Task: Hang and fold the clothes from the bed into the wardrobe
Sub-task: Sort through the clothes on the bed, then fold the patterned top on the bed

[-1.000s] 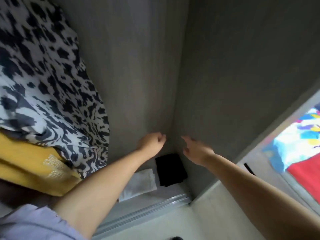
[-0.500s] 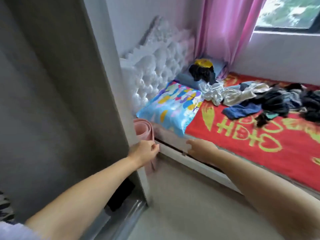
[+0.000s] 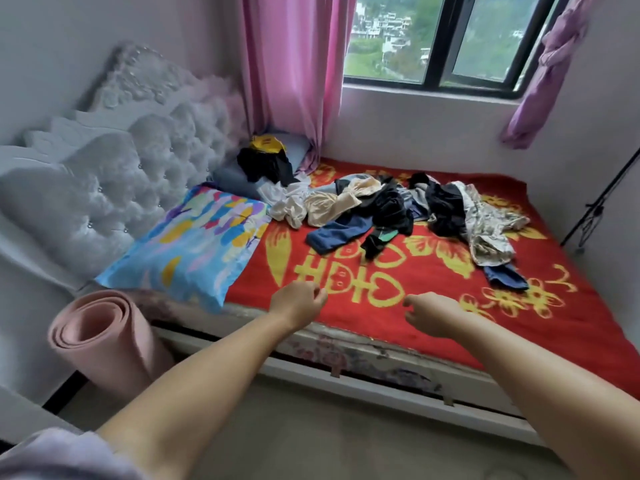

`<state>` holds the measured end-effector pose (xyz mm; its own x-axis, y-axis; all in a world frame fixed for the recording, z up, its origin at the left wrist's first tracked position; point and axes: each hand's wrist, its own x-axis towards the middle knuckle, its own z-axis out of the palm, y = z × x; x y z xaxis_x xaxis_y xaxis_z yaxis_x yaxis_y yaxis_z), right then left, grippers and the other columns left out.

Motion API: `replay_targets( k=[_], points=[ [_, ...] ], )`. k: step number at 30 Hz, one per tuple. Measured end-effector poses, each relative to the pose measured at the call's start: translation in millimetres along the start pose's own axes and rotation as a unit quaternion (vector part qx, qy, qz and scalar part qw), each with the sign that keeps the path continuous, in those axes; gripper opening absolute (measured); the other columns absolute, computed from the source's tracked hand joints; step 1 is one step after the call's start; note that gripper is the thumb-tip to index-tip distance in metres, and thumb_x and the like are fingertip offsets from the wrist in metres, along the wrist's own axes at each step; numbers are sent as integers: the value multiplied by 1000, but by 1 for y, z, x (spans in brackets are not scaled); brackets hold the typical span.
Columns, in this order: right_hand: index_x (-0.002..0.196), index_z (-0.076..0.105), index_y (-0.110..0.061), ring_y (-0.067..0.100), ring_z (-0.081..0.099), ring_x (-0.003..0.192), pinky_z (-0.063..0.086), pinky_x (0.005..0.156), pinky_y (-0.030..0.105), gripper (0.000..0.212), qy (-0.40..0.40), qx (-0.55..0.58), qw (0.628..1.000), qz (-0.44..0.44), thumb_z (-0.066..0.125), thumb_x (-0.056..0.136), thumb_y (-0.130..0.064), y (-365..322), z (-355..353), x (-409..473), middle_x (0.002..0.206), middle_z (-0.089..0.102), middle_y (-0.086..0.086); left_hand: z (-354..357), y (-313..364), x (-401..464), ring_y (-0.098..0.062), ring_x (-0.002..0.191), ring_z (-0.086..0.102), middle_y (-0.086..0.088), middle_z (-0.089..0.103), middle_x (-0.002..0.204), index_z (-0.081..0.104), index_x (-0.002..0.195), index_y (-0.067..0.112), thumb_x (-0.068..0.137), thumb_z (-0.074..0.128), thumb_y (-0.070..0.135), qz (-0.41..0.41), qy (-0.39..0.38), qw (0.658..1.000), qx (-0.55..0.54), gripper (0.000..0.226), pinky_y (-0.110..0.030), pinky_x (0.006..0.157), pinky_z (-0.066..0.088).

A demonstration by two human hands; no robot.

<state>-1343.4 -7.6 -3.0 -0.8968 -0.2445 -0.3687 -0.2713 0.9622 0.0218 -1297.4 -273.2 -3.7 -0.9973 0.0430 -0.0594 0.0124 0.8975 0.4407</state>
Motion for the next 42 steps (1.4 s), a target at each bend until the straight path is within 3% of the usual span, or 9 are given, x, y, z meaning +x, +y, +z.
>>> replay_targets(
  k=[5,8,12,18,22,27,32,37,42],
  points=[
    [126,55,-19,21,62,95,56,75,36,36,12,39,999,-7,39,99,-36,5,-5,49,119,63,3,2,7,67,-26,69,59,-10,66,83,65,93,7,99,37,40,3,-14,1000,-14,44,-30,52,33],
    [119,59,-16,23,63,91,55,69,33,35,15,39,999,-4,37,99,-34,6,-9,82,111,65,3,-1,-1,113,-23,59,50,-12,63,76,62,84,4,99,38,38,16,-21,1000,7,44,-29,50,27],
    [113,61,-13,22,63,87,48,61,30,33,7,65,997,37,35,100,-31,32,-27,119,105,65,3,-13,-1,189,-29,69,59,-13,66,80,62,83,2,98,40,33,36,-41,998,-2,41,-33,55,33],
    [117,60,-20,22,59,96,47,71,31,32,-22,111,983,146,36,98,-27,95,-29,152,116,62,2,0,16,279,-23,61,54,-4,55,67,43,66,13,98,41,33,89,-81,992,30,37,-31,54,32],
    [120,59,-18,24,59,104,47,77,31,32,-71,113,975,176,37,98,-26,136,-9,166,120,61,4,33,40,317,-16,57,47,2,53,64,48,67,14,97,41,33,115,-114,985,50,36,-28,49,29],
    [116,60,-18,23,60,102,46,78,31,31,-78,151,962,215,37,96,-24,205,2,194,117,62,5,73,89,370,-14,49,42,3,44,58,37,62,17,96,41,30,154,-155,974,56,37,-25,46,26],
    [120,59,-19,20,60,96,49,75,31,32,-90,164,961,203,36,97,-24,288,19,239,117,61,3,126,145,438,-18,54,34,0,40,62,37,68,13,96,40,30,133,-180,973,60,33,-29,52,24],
    [119,57,-19,20,59,92,46,69,30,32,-134,186,957,176,35,98,-24,385,51,292,115,62,3,198,207,493,-19,68,52,1,60,78,53,77,18,96,40,28,90,-219,970,55,25,-28,57,38],
    [120,57,-17,23,58,104,50,83,32,31,-180,199,946,182,35,98,-24,457,111,350,121,60,4,283,241,525,-22,80,60,0,68,97,63,105,19,96,40,30,60,-263,962,50,27,-31,65,44]
  ],
)
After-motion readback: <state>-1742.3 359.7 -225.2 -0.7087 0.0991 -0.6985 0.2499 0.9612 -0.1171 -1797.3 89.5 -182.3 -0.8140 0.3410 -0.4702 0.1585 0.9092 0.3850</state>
